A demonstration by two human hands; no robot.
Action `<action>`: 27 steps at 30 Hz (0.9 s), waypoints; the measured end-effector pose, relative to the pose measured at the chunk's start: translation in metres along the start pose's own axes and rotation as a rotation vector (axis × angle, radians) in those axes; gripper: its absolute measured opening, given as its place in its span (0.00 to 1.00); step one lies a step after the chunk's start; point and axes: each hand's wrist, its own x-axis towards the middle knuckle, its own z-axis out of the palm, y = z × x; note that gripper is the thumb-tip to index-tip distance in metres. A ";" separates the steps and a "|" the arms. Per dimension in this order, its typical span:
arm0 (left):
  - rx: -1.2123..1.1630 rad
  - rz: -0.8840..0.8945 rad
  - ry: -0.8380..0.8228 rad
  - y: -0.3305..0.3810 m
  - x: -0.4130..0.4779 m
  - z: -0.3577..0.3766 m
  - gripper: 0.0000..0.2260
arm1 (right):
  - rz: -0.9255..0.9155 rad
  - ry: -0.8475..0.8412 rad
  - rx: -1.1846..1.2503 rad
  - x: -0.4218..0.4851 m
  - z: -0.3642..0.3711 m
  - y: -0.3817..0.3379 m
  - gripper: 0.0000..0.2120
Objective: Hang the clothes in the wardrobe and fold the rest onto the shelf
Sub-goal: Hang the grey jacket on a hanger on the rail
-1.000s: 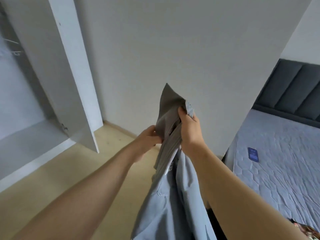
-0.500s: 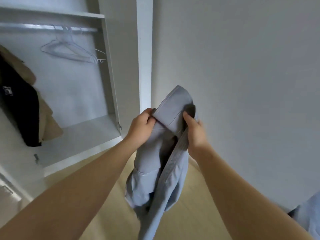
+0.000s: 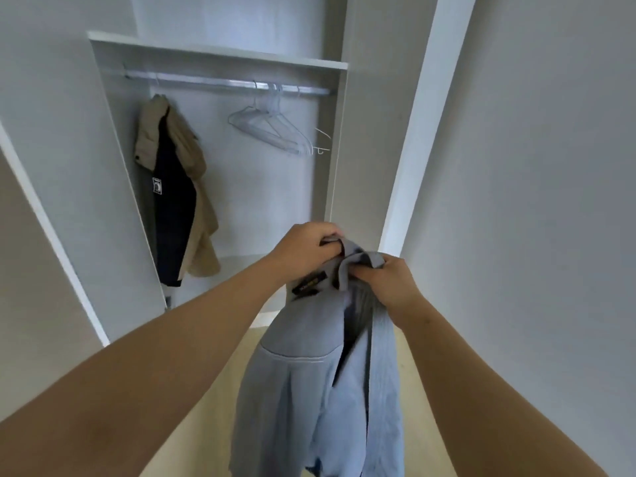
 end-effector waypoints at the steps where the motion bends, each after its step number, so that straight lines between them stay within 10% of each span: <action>1: 0.021 -0.014 0.008 -0.012 0.008 -0.005 0.08 | -0.032 0.018 0.027 0.016 0.007 -0.003 0.04; 9: 0.353 -0.366 -0.297 -0.123 0.045 -0.057 0.09 | -0.059 0.105 0.155 0.135 0.089 -0.009 0.11; 17: -0.346 -0.599 -0.067 -0.239 0.099 -0.132 0.04 | -0.076 0.241 0.135 0.265 0.176 -0.025 0.08; 23: 0.074 -0.629 -0.271 -0.319 0.154 -0.195 0.16 | -0.102 0.390 0.176 0.361 0.237 -0.051 0.03; 27: 0.020 -0.715 -0.103 -0.358 0.195 -0.213 0.11 | -0.070 0.396 0.159 0.409 0.262 -0.050 0.03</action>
